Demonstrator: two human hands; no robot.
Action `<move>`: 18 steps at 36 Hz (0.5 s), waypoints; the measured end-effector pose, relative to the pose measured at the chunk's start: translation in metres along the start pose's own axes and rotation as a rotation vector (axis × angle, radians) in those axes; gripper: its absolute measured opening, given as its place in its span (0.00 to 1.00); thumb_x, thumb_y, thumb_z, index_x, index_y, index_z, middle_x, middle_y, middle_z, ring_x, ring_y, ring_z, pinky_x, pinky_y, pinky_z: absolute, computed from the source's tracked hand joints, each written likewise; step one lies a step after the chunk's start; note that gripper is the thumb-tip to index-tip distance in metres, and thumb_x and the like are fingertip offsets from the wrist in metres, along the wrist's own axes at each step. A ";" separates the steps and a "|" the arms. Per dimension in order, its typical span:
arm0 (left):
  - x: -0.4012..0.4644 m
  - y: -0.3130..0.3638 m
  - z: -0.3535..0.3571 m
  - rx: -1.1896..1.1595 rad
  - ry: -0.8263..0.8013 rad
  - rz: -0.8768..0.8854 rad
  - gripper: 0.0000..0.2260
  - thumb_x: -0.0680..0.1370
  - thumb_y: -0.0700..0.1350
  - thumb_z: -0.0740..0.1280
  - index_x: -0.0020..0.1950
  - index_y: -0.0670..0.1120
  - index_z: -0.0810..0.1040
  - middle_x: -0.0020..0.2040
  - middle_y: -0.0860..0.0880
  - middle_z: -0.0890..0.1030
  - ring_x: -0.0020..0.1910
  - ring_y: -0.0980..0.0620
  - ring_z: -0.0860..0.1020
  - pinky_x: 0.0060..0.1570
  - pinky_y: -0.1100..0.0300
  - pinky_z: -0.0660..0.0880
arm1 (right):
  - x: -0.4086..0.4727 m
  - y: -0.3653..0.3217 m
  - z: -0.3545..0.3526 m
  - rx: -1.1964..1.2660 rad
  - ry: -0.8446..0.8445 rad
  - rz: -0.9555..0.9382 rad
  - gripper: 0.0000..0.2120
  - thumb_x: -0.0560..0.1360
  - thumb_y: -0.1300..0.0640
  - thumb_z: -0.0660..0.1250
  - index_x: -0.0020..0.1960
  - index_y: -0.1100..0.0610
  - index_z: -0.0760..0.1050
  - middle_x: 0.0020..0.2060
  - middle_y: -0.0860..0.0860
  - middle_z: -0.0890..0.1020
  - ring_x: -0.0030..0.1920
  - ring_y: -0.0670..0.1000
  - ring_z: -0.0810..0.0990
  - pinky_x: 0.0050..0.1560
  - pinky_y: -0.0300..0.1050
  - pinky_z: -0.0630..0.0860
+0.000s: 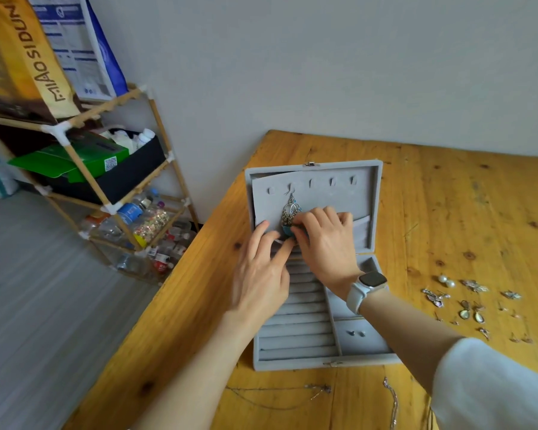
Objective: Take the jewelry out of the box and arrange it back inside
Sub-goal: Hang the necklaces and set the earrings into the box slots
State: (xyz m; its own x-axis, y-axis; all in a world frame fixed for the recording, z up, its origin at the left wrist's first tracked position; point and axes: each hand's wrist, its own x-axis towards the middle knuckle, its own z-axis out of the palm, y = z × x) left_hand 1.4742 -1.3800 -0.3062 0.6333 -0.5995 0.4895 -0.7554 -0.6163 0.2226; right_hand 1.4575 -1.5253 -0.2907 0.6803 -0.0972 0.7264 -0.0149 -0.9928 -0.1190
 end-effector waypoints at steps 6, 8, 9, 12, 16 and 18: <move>0.002 -0.001 0.000 0.001 -0.012 -0.006 0.19 0.73 0.43 0.55 0.59 0.45 0.78 0.58 0.45 0.76 0.69 0.45 0.63 0.55 0.47 0.75 | 0.003 0.013 -0.005 0.015 -0.119 0.085 0.06 0.70 0.57 0.61 0.38 0.56 0.76 0.32 0.50 0.79 0.36 0.57 0.77 0.39 0.47 0.62; 0.003 -0.001 0.002 -0.004 -0.007 -0.003 0.19 0.73 0.43 0.55 0.59 0.45 0.78 0.57 0.44 0.76 0.69 0.45 0.63 0.54 0.47 0.75 | 0.008 0.013 -0.010 0.033 -0.254 0.162 0.04 0.71 0.58 0.64 0.41 0.56 0.77 0.38 0.51 0.81 0.44 0.57 0.77 0.44 0.49 0.63; 0.003 -0.001 0.002 -0.006 -0.002 -0.003 0.19 0.73 0.43 0.54 0.58 0.45 0.78 0.57 0.44 0.76 0.69 0.45 0.63 0.54 0.46 0.76 | 0.012 0.013 -0.011 0.024 -0.340 0.185 0.04 0.72 0.58 0.64 0.43 0.55 0.77 0.42 0.50 0.81 0.49 0.56 0.75 0.46 0.49 0.62; 0.004 -0.001 0.004 -0.011 0.018 0.002 0.18 0.73 0.43 0.54 0.56 0.44 0.79 0.57 0.44 0.76 0.68 0.45 0.63 0.54 0.46 0.75 | 0.023 0.016 -0.015 -0.029 -0.507 0.138 0.07 0.73 0.57 0.62 0.47 0.53 0.78 0.48 0.49 0.81 0.55 0.55 0.71 0.48 0.47 0.59; 0.004 -0.001 0.004 0.005 0.032 0.012 0.18 0.73 0.43 0.54 0.56 0.44 0.79 0.56 0.44 0.77 0.67 0.45 0.63 0.55 0.45 0.75 | 0.028 0.025 -0.026 -0.027 -0.628 -0.051 0.10 0.76 0.54 0.59 0.48 0.53 0.79 0.50 0.49 0.80 0.55 0.54 0.71 0.48 0.46 0.59; 0.006 0.000 0.003 0.026 0.042 0.012 0.18 0.73 0.44 0.54 0.55 0.44 0.79 0.55 0.45 0.77 0.66 0.45 0.64 0.54 0.45 0.74 | 0.024 0.031 -0.032 -0.016 -0.635 -0.118 0.13 0.78 0.53 0.57 0.51 0.56 0.79 0.52 0.52 0.78 0.56 0.55 0.71 0.50 0.48 0.62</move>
State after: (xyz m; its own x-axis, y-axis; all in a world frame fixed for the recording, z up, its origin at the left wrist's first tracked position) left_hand 1.4786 -1.3857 -0.3059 0.6166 -0.5853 0.5266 -0.7576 -0.6230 0.1947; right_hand 1.4498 -1.5602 -0.2555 0.9791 0.0685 0.1916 0.0792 -0.9957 -0.0488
